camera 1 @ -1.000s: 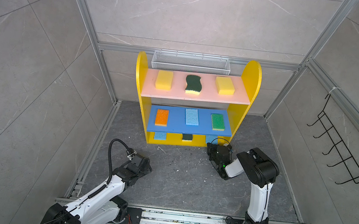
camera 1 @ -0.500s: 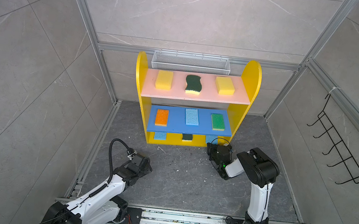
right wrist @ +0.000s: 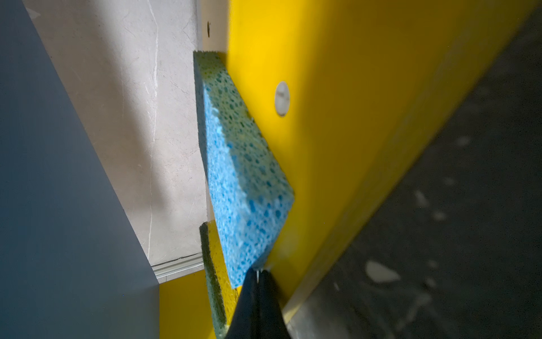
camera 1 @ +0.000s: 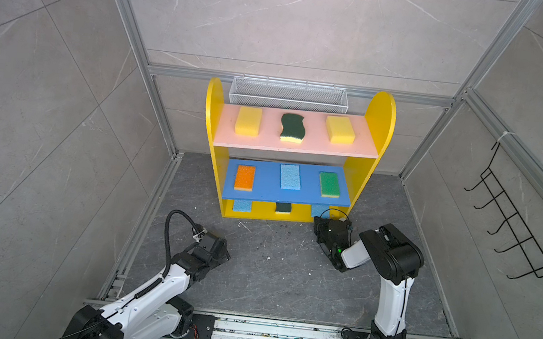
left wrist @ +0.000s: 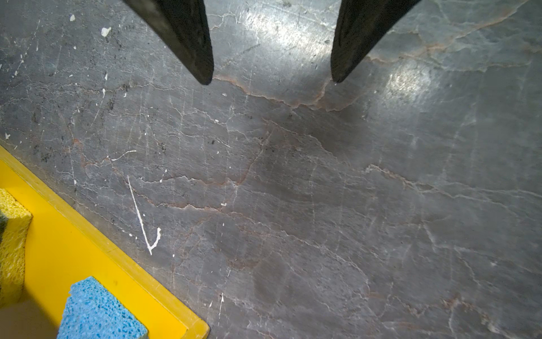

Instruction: Place and organize the cleaning sponges onto the shelf

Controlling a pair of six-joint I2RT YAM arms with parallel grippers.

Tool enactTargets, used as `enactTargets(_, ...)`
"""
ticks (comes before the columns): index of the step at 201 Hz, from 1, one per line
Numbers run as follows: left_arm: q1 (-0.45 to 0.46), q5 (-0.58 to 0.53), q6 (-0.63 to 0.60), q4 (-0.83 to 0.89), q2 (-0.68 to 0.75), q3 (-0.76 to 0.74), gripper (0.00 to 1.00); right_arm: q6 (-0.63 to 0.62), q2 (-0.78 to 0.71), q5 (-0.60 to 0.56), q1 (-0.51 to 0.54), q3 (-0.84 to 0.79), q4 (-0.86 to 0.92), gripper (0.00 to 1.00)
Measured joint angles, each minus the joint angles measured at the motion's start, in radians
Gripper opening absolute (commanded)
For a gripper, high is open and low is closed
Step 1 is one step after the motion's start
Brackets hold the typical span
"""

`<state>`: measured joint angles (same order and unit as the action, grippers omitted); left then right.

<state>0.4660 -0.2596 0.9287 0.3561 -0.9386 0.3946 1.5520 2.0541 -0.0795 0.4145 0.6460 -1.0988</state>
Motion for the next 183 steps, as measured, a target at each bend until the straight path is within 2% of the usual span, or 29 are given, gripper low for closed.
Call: enactTargets(183, 0.0, 0.003, 0.006, -0.027, -0.043, 0.0, 0.67, -0.027, -0.008, -0.003, -0.003, -0.005, 0.01, 0.0)
